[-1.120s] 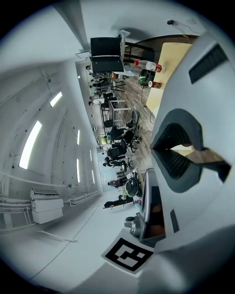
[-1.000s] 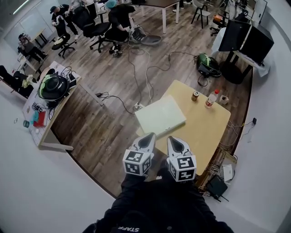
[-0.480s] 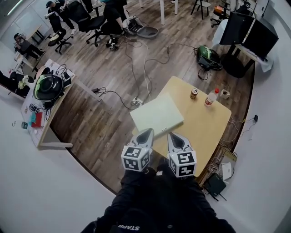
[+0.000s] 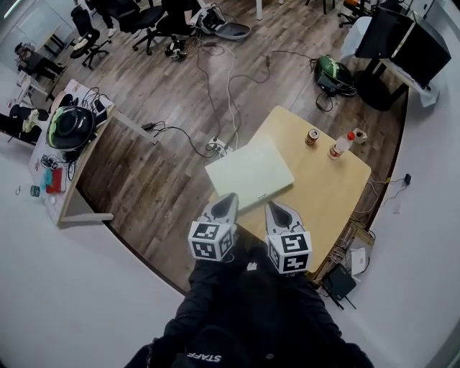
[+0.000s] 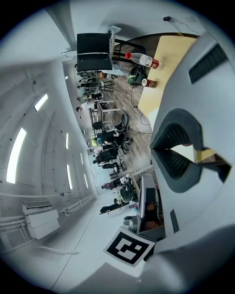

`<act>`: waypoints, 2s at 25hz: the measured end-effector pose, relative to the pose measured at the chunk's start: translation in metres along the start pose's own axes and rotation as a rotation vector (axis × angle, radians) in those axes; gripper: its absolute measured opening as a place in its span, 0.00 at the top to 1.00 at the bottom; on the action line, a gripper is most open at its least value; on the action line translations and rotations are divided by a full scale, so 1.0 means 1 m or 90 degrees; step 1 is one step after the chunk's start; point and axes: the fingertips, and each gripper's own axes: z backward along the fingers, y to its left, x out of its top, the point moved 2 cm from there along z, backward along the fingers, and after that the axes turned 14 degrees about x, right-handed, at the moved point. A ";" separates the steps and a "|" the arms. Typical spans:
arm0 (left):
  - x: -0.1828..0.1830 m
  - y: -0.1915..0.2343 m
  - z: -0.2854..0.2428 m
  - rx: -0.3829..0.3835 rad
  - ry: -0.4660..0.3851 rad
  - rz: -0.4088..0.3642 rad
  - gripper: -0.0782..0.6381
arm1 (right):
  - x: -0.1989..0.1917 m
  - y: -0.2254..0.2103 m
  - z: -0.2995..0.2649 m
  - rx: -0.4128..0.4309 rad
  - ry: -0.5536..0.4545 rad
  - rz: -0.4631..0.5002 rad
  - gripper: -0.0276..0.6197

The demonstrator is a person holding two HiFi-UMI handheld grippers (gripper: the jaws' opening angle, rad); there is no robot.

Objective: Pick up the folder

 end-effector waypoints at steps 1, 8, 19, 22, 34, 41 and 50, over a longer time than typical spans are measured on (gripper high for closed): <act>-0.001 0.006 -0.006 0.001 0.004 0.001 0.84 | -0.001 -0.002 -0.006 -0.001 0.003 -0.001 0.92; -0.006 0.054 -0.060 0.005 0.045 0.003 0.84 | 0.002 -0.021 -0.060 -0.025 0.033 -0.008 0.92; -0.039 0.128 -0.140 0.022 0.141 0.038 0.84 | -0.024 -0.053 -0.157 -0.035 0.134 -0.036 0.92; -0.050 0.151 -0.159 0.032 0.160 0.063 0.84 | -0.026 -0.057 -0.179 -0.031 0.151 -0.039 0.92; -0.085 0.203 -0.210 0.049 0.232 0.084 0.84 | -0.041 -0.070 -0.237 -0.021 0.205 -0.054 0.92; -0.104 0.225 -0.226 0.048 0.257 0.107 0.84 | -0.042 -0.077 -0.261 -0.009 0.223 -0.053 0.92; -0.120 0.232 -0.244 -0.013 0.282 0.147 0.59 | -0.048 -0.082 -0.288 0.006 0.245 -0.048 0.92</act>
